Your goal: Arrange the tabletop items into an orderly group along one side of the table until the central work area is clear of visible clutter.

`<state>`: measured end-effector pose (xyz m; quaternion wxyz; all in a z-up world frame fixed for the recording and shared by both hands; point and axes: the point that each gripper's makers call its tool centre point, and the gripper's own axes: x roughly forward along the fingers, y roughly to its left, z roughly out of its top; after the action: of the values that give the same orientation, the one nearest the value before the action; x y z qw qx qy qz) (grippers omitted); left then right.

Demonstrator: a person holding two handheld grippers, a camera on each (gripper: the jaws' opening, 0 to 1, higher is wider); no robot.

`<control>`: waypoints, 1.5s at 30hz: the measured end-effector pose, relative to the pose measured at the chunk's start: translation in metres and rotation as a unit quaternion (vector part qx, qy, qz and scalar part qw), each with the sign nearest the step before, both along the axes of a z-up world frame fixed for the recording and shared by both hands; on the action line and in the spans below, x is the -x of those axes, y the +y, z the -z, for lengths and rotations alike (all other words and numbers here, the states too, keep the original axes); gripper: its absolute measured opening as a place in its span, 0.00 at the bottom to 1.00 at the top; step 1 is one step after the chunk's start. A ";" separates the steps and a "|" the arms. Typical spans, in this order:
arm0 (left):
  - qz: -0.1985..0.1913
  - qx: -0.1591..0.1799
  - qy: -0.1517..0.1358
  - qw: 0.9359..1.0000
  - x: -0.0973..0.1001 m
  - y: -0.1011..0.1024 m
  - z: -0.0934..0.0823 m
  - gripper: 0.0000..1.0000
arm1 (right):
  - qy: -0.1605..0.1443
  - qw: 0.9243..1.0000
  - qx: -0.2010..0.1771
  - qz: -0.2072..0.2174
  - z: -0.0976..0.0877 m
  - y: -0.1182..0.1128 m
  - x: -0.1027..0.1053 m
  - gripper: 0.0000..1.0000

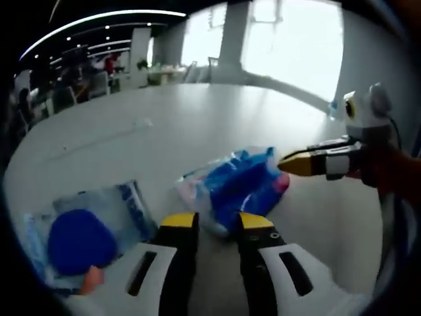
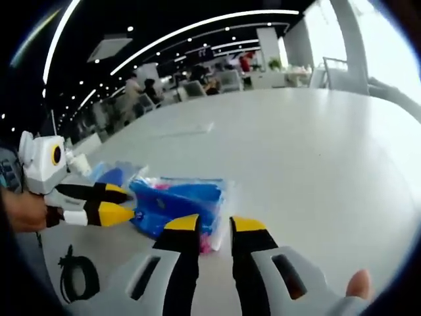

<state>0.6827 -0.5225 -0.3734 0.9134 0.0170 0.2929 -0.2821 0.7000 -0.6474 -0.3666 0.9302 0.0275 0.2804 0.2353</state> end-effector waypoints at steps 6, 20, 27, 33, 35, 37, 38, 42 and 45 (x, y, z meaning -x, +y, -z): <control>0.005 0.005 0.000 1.000 0.005 -0.003 -0.007 0.37 | -0.009 1.000 -0.001 0.005 -0.006 -0.002 0.000 0.26; 0.032 0.011 -0.027 0.999 0.030 0.004 -0.043 0.45 | -0.031 1.000 -0.004 0.001 -0.027 0.003 0.010 0.35; 0.035 0.023 -0.039 0.998 0.042 0.017 -0.060 0.52 | -0.058 0.998 -0.003 -0.002 -0.046 0.010 0.020 0.52; 0.043 0.032 -0.034 0.998 0.053 0.026 -0.065 0.58 | -0.055 0.998 0.004 -0.011 -0.048 0.012 0.035 0.55; 0.046 0.031 -0.032 0.998 0.057 0.028 -0.065 0.59 | -0.052 0.999 0.004 -0.018 -0.048 0.014 0.042 0.59; 0.050 0.033 -0.028 0.998 0.060 0.030 -0.065 0.59 | -0.050 0.998 0.003 -0.023 -0.048 0.016 0.047 0.64; 0.052 0.034 -0.027 0.998 0.062 0.030 -0.066 0.60 | -0.050 0.998 0.008 -0.025 -0.048 0.016 0.049 0.66; 0.058 0.041 -0.022 0.997 0.071 0.033 -0.069 0.61 | -0.039 0.999 0.001 -0.033 -0.048 0.021 0.060 0.75; 0.064 0.042 -0.020 0.997 0.080 0.038 -0.070 0.62 | -0.037 0.998 0.004 -0.042 -0.049 0.026 0.071 0.78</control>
<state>0.6031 -0.4842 -0.3038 0.8993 0.0028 0.2603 -0.3515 0.6293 -0.6211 -0.3180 0.9292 0.0031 0.2475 0.2743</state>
